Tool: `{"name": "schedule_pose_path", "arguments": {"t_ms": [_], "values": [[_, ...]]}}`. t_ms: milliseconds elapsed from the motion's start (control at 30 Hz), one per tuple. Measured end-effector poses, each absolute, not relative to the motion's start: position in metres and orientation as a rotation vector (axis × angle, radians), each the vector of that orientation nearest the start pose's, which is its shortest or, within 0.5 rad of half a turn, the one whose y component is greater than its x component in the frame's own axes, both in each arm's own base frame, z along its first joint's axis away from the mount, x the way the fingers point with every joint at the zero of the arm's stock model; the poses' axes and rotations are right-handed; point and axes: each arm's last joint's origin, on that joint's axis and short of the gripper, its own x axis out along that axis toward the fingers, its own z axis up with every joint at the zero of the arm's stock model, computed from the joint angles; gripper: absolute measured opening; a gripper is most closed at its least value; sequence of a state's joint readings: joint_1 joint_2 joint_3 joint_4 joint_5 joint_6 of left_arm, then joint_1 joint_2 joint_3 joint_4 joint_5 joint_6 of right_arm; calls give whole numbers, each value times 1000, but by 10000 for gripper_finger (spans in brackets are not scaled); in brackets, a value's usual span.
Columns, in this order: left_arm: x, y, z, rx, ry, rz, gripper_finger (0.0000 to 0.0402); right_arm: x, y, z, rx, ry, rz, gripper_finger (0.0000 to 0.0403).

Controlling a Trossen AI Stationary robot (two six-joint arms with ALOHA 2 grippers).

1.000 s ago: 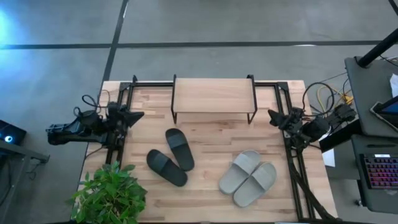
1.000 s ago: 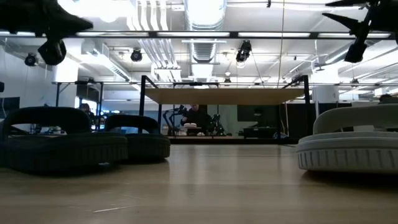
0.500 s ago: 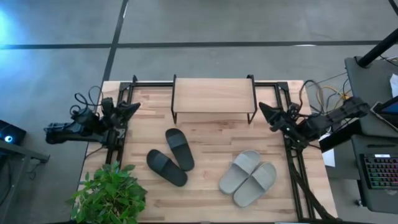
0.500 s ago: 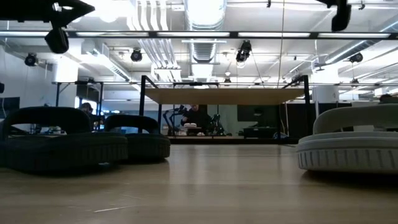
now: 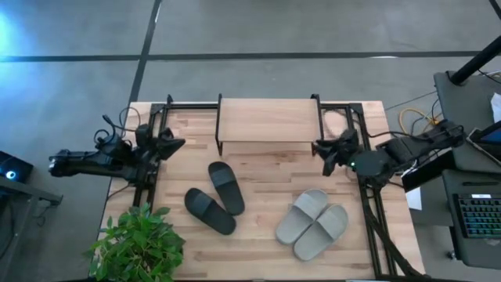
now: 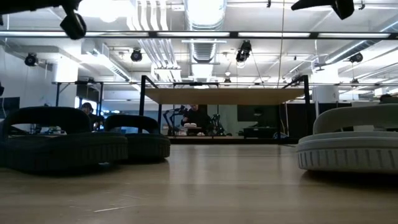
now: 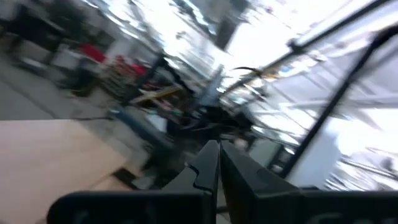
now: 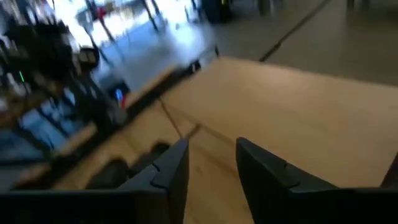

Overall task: Pick and place slides into the shelf
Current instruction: Put the right gray slide on the shelf

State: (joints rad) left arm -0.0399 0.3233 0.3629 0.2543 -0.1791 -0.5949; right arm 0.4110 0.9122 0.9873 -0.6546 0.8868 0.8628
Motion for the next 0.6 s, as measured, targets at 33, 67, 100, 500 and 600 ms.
{"name": "schedule_pose_path", "arguments": {"t_ms": [33,67,100,500,600], "values": [[105,0,288,-618,-317,18,2,170,49,345,465,282,-607,137],[107,-1,290,-613,-308,-9,2,175,51,345,451,330,-597,144],[108,-1,292,-607,-299,-28,2,180,53,346,431,382,-590,151],[120,-4,296,-505,-34,-38,2,217,71,352,376,841,-744,176],[119,-4,299,-463,-15,-32,2,222,76,354,412,976,-763,176]]}}
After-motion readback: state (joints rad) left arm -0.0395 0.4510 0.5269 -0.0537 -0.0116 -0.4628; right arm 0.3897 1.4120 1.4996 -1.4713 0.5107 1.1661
